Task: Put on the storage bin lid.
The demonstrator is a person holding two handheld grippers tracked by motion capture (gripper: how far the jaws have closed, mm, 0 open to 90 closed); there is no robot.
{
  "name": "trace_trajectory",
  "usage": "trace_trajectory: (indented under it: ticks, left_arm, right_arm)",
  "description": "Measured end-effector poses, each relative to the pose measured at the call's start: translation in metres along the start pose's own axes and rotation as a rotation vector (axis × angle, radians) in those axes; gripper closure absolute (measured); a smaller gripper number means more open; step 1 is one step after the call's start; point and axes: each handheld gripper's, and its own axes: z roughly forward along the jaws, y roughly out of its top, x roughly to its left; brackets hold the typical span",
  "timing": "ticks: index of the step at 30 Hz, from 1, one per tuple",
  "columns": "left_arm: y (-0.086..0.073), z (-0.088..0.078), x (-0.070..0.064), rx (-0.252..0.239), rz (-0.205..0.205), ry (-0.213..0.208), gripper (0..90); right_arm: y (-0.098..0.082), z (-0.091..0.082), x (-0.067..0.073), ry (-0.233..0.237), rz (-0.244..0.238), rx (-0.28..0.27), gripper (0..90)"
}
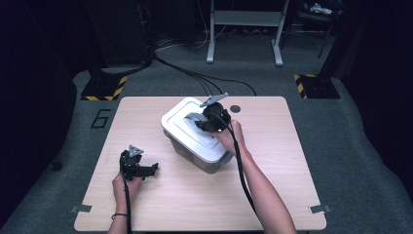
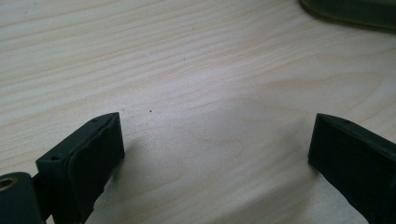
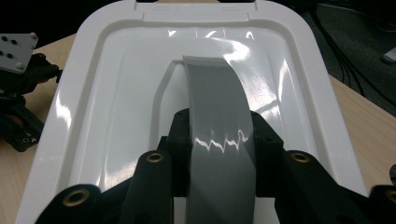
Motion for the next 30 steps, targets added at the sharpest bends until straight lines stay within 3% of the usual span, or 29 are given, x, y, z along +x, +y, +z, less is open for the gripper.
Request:
trace_trajectory:
  ticks: [5,9,20,23,25,29,30]
  left_arm:
    - [0.0000,0.0000,-0.0001,0.000,0.000,0.000,3.4]
    - [0.0001,0.0000,-0.0001,0.001,-0.001,-0.001,3.6]
    - [0.0001,0.0000,-0.0002,-0.001,-0.002,-0.001,3.8]
    - [0.0001,0.0000,-0.0002,0.000,-0.001,0.000,3.9]
    - [0.0001,0.0000,-0.0002,-0.001,-0.001,0.000,4.0]
    - [0.0001,0.0001,-0.0002,-0.003,-0.003,-0.001,4.0]
    - [0.0001,0.0000,0.0001,-0.003,0.001,0.002,4.1]
  right_arm:
    - [-0.0037,-0.0007,-0.0009,0.003,-0.016,0.009,66.9]
    - [-0.0056,-0.0014,-0.0035,0.006,0.010,0.005,66.8]
    - [-0.0048,0.0003,-0.0045,0.014,-0.014,-0.008,66.5]
    - [-0.0048,-0.0003,-0.0039,0.016,0.001,-0.002,65.6]
    - [-0.0024,-0.0002,-0.0034,0.010,0.005,-0.007,58.0]
    - [-0.0004,-0.0013,-0.0038,0.000,0.006,-0.011,51.7]
    - [-0.0001,-0.0036,-0.0038,0.001,0.009,-0.005,45.3]
